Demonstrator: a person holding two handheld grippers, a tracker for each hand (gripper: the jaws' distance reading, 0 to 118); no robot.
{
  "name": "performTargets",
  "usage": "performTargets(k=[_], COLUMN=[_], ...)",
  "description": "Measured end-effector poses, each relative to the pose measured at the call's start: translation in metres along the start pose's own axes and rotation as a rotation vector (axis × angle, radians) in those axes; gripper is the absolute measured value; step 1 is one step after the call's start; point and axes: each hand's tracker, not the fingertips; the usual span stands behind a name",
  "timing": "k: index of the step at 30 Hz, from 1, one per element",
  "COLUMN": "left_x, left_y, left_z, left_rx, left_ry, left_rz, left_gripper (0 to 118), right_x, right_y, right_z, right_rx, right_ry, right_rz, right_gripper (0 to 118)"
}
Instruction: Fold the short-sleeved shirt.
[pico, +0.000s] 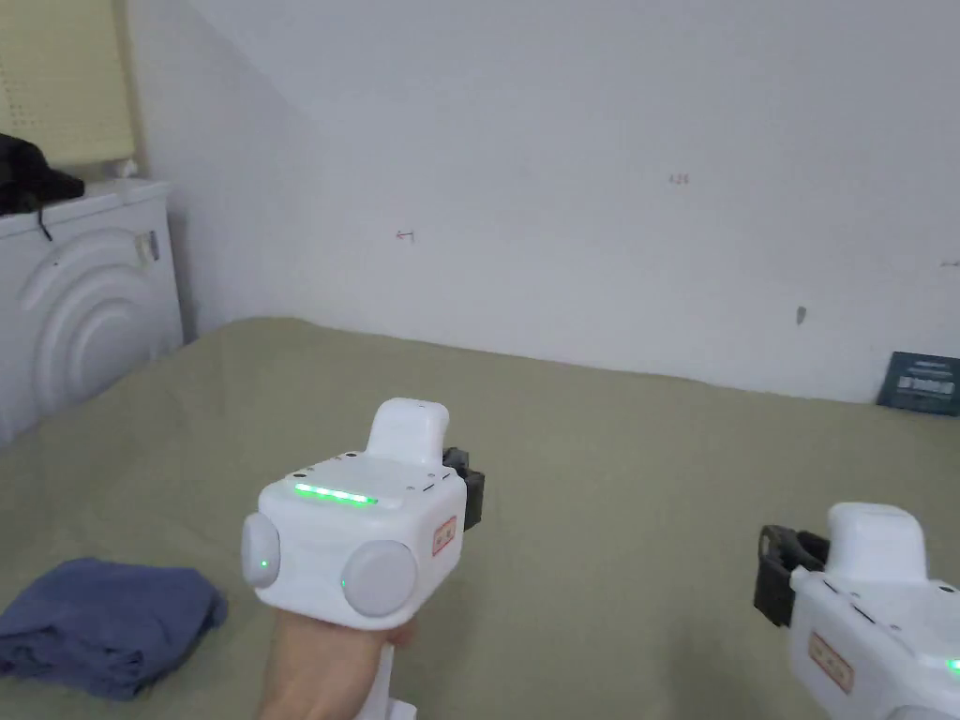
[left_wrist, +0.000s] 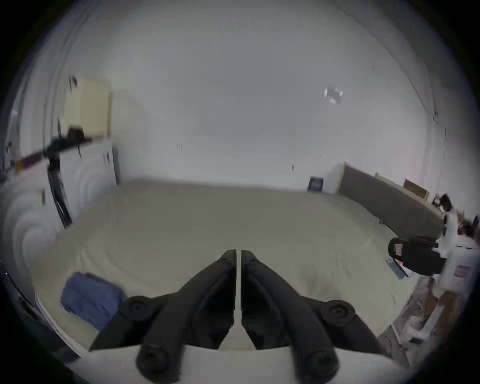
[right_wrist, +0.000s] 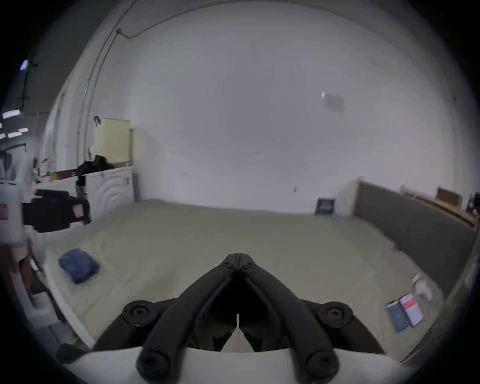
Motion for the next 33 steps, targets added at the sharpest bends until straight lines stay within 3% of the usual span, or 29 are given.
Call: performTargets(k=[4, 8, 20, 22, 23, 24, 25, 26, 29, 30, 33], left_x=[0.05, 0.06, 0.052, 0.052, 0.053, 0.051, 0.05, 0.049, 0.048, 0.05, 0.044], left_y=[0.012, 0.021, 0.04, 0.04, 0.04, 0.041, 0.041, 0.041, 0.042, 0.045, 0.04], left_z=[0.016, 0.013, 0.017, 0.017, 0.017, 0.017, 0.016, 0.016, 0.02, 0.023, 0.017], left_rx=[0.156, 0.157, 0.139, 0.144, 0.146, 0.143, 0.139, 0.136, 0.155, 0.139, 0.144], left_ry=[0.117, 0.085, 0.079, 0.077, 0.088, 0.092, 0.097, 0.1, 0.128, 0.131, 0.137], left_rz=[-0.104, -0.126, -0.126, -0.124, -0.12, -0.117, -0.112, -0.1, -0.118, -0.121, -0.115], left_gripper=[5, 5, 6, 20, 42, 89, 117, 118, 118, 118, 118], right_x=[0.007, 0.014, 0.015, 0.016, 0.017, 0.018, 0.019, 0.02, 0.021, 0.022, 0.021], right_y=[0.017, 0.029, 0.051, 0.054, 0.054, 0.055, 0.057, 0.058, 0.06, 0.067, 0.069], right_z=[0.011, 0.021, 0.035, 0.035, 0.034, 0.033, 0.033, 0.033, 0.03, 0.034, 0.029], right_rx=[0.074, 0.134, 0.172, 0.184, 0.187, 0.191, 0.193, 0.192, 0.132, 0.219, 0.198], right_ry=[-0.111, -0.16, -0.156, -0.169, -0.171, -0.168, -0.164, -0.154, -0.112, -0.149, -0.156], right_rz=[0.052, 0.061, 0.051, 0.046, 0.038, 0.025, 0.021, 0.026, 0.082, 0.052, 0.043], right_gripper=[0, 0, 0, 2, 8, 37, 75, 114, 118, 118, 118])
